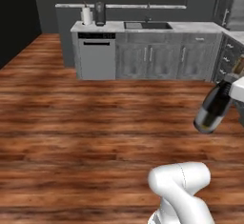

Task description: Get the candle and the wine from the cabinet and move them to the dining counter.

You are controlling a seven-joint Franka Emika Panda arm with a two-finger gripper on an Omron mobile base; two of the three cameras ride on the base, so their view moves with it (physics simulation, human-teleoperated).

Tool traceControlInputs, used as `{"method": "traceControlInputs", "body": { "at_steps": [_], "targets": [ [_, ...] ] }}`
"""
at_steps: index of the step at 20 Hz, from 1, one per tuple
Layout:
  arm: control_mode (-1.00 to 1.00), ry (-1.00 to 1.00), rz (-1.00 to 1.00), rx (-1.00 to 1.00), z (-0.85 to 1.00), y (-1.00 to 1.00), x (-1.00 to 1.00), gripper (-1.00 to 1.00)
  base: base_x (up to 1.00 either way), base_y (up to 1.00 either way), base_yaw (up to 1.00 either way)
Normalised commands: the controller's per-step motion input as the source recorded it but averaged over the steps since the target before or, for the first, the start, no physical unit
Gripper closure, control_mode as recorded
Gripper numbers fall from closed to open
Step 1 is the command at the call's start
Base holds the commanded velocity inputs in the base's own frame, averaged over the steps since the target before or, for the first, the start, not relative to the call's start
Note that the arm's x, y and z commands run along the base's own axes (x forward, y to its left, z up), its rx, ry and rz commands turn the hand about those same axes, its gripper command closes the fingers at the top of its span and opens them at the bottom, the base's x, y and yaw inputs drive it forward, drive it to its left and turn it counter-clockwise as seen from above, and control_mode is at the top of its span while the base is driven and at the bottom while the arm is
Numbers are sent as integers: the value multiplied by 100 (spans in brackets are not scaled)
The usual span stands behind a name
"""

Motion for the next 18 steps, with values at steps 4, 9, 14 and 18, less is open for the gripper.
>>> {"method": "traceControlInputs", "body": {
  "at_steps": [4, 9, 14, 18],
  "targets": [
    [100, 0, 0, 0, 0, 0, 0, 100, 70, 43, 11],
    [100, 0, 0, 0, 0, 0, 0, 100, 74, 61, 7],
    [100, 0, 0, 0, 0, 0, 0, 100, 88, 75, 3],
    [100, 0, 0, 0, 0, 0, 0, 100, 97, 75, 1]
  ]
}}
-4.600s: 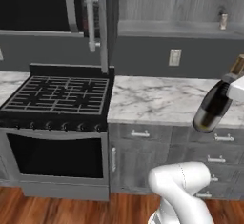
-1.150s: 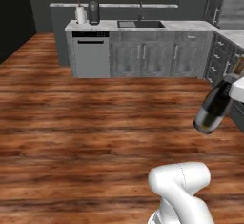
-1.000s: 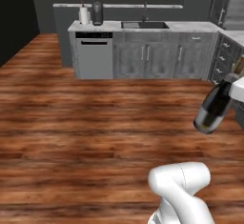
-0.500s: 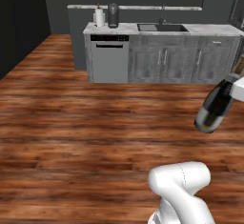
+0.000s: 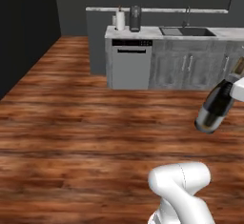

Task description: Get the candle and the wine from the cabinet and move them to the dining counter.

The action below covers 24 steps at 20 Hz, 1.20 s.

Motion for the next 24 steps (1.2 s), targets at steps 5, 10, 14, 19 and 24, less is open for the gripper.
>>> {"method": "traceControlInputs", "body": {
  "at_steps": [5, 10, 14, 19, 24],
  "targets": [
    [100, 0, 0, 0, 0, 0, 0, 100, 100, 72, 0],
    [100, 0, 0, 0, 0, 0, 0, 100, 100, 64, 0],
    [100, 0, 0, 0, 0, 0, 0, 100, 100, 56, 0],
    [100, 0, 0, 0, 0, 0, 0, 100, 100, 51, -5],
    [100, 0, 0, 0, 0, 0, 0, 100, 99, 53, -9]
  ]
}}
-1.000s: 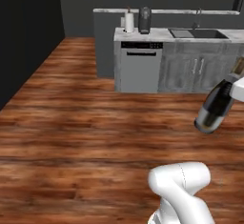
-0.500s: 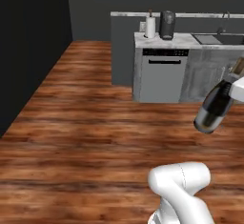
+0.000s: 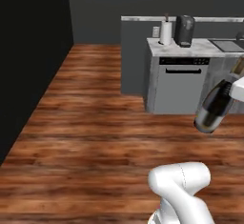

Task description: Get the candle and the wine from the cabinet and move them to the dining counter.

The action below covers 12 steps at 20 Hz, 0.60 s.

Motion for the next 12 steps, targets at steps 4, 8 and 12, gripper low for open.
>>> {"method": "traceControlInputs", "body": {
  "at_steps": [4, 8, 12],
  "targets": [
    [100, 0, 0, 0, 0, 0, 0, 100, 99, 52, -11],
    [100, 0, 0, 0, 0, 0, 0, 100, 99, 51, -13],
    [100, 0, 0, 0, 0, 0, 0, 100, 100, 48, -15]
  ]
}}
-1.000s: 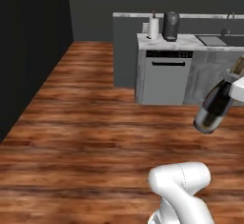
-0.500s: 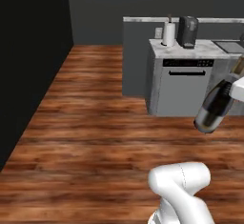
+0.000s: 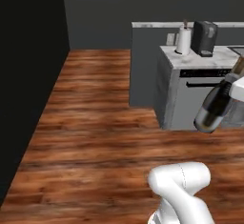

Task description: Get the candle and the wine from the cabinet and move them to the dining counter.

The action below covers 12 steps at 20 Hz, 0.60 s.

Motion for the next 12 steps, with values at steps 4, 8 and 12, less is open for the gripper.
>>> {"method": "traceControlInputs", "body": {
  "at_steps": [4, 8, 12],
  "targets": [
    [100, 0, 0, 0, 0, 0, 0, 100, 98, 46, -20],
    [100, 0, 0, 0, 0, 0, 0, 100, 96, 48, -24],
    [100, 0, 0, 0, 0, 0, 0, 100, 95, 51, -25]
  ]
}}
